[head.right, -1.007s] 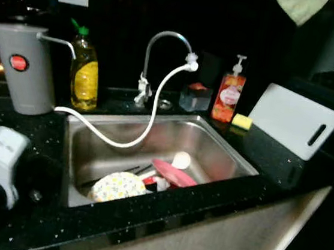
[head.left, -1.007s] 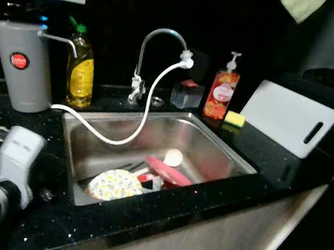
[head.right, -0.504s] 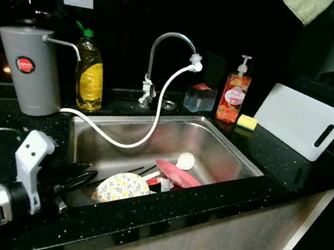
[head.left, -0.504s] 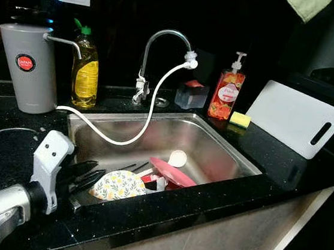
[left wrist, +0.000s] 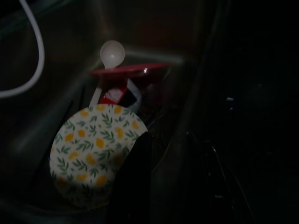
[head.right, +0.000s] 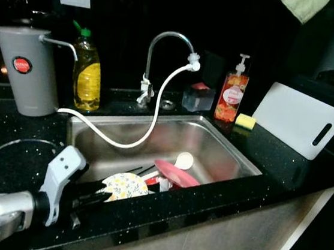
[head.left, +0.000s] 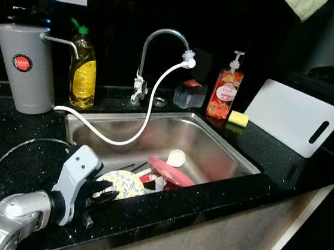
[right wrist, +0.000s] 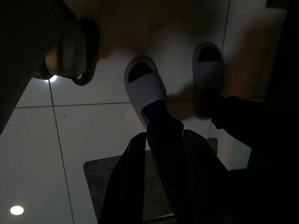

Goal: Kitchen organization

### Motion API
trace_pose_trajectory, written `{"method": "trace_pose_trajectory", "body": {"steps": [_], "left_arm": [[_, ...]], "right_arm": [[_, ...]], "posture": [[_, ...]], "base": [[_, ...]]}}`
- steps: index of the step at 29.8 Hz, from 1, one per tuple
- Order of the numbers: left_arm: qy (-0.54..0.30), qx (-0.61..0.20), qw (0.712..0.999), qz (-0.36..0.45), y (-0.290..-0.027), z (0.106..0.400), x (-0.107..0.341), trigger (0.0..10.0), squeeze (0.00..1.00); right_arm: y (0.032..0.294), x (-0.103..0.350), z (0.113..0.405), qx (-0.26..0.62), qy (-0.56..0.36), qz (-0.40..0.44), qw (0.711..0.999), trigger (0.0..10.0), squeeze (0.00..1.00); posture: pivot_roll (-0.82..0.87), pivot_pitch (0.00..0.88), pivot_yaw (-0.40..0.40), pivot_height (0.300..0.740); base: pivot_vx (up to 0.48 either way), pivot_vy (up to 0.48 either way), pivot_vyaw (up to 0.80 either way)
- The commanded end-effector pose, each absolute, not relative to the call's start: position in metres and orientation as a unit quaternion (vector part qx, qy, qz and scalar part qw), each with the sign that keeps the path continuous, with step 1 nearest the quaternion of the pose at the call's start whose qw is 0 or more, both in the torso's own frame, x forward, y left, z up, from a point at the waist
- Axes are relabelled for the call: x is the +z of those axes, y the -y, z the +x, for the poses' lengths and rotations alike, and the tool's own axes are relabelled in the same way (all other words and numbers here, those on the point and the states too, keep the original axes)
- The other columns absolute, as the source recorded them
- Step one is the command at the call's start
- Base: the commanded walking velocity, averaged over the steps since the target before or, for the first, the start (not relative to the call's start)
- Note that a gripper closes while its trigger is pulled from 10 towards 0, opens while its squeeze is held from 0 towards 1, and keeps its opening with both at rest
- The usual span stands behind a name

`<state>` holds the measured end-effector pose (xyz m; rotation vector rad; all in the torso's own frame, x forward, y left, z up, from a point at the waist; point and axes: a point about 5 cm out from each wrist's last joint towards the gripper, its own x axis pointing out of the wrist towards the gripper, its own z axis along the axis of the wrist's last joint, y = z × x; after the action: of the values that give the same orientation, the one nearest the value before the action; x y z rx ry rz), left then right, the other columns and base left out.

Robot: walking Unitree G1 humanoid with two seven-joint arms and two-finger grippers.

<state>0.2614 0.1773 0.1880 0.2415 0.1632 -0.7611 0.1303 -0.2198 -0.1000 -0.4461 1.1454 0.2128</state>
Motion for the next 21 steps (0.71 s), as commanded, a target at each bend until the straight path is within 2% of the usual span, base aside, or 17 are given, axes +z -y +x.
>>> {"method": "trace_pose_trajectory", "body": {"steps": [1,10,21], "left_arm": [[-0.104,-0.364,0.917,0.129,-0.1818,0.2638,0.1847,10.0,0.00],[-0.149,-0.351,0.912,0.148,-0.1833,0.2687,0.1760,10.0,0.00],[-0.136,-0.336,0.921,0.141,-0.1820,0.2729,0.1781,10.0,0.00]], "right_arm": [[0.2219,-0.0991,0.1314,0.097,-0.534,-0.207,0.814,10.0,0.00],[0.2252,-0.0961,0.1381,0.097,-0.527,-0.214,0.817,10.0,0.00],[0.2244,-0.0964,0.1371,0.112,-0.526,-0.224,0.813,10.0,0.00]], "posture": [[-0.02,0.000,-0.071,0.740],[-0.02,0.000,-0.079,0.740],[-0.02,0.000,-0.093,0.740]], "base": [[0.000,0.000,0.00],[0.000,0.000,0.00],[0.000,0.000,0.00]]}}
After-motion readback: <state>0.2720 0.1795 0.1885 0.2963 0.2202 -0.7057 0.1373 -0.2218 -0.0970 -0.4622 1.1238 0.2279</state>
